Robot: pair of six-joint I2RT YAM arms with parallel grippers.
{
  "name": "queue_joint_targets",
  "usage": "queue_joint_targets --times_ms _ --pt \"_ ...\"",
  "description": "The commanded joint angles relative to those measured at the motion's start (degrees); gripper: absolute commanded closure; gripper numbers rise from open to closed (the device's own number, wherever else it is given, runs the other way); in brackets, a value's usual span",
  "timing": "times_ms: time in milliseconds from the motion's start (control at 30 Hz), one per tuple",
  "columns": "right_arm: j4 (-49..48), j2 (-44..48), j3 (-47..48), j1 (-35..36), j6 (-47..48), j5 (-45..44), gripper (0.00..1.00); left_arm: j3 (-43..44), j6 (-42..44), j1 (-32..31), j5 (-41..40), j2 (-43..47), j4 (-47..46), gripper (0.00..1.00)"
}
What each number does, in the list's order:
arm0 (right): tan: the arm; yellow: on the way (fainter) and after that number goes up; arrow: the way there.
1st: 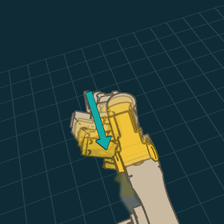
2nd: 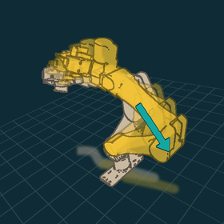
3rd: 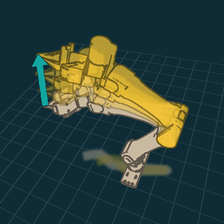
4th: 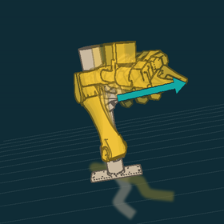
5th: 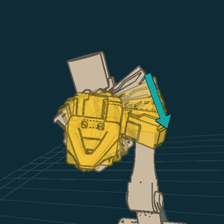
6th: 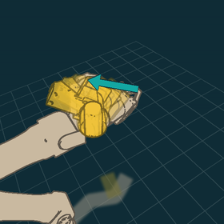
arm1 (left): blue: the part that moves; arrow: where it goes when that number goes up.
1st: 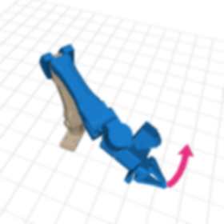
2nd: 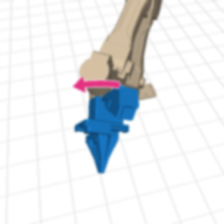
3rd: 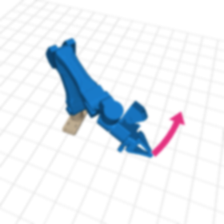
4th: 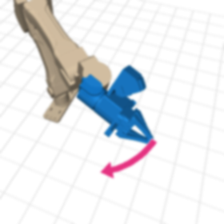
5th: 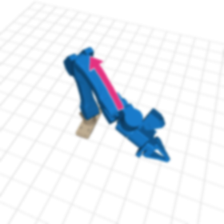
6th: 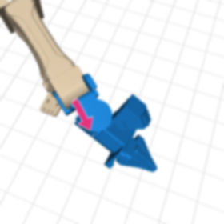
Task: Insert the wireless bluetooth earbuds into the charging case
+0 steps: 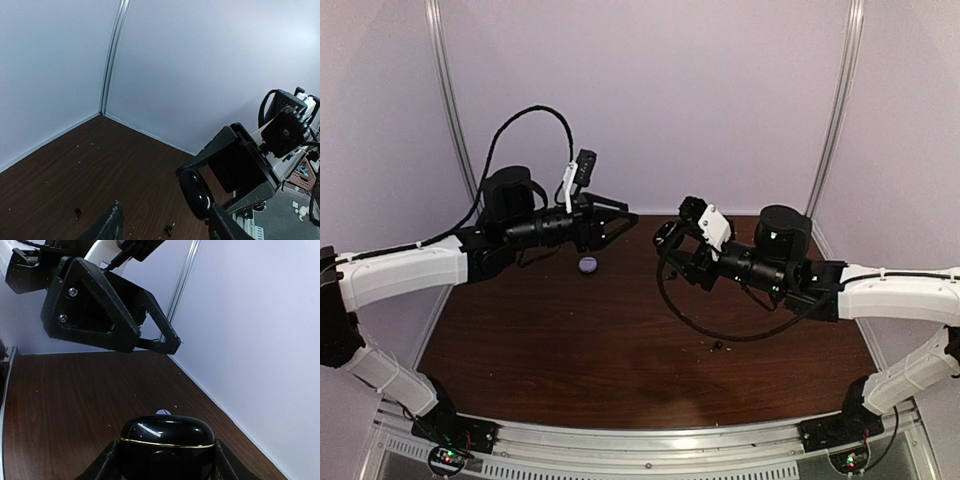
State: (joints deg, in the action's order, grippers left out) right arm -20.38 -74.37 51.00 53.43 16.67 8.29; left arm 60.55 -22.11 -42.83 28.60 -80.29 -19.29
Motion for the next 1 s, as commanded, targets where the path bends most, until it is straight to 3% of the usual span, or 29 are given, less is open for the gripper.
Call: queue_joint_targets --times_ms 0,267,800,967 --pt "1.5 0.8 -0.4 3.0 6.1 -7.8 0.49 3.3 -4.1 0.2 7.6 -3.8 3.5 0.43" --pt "1.0 -1.6 0.6 5.8 8.1 -15.2 0.5 2.9 -6.5 -0.1 10.8 -6.4 1.1 0.48" --pt "0.2 -4.1 2.2 7.3 8.9 -17.4 0.49 2.8 -7.7 -1.4 13.1 -9.2 -2.6 0.48" --pt "0.6 -5.0 3.0 7.5 9.3 -18.6 0.49 3.1 -8.0 -1.9 13.7 -10.4 -3.3 0.54"
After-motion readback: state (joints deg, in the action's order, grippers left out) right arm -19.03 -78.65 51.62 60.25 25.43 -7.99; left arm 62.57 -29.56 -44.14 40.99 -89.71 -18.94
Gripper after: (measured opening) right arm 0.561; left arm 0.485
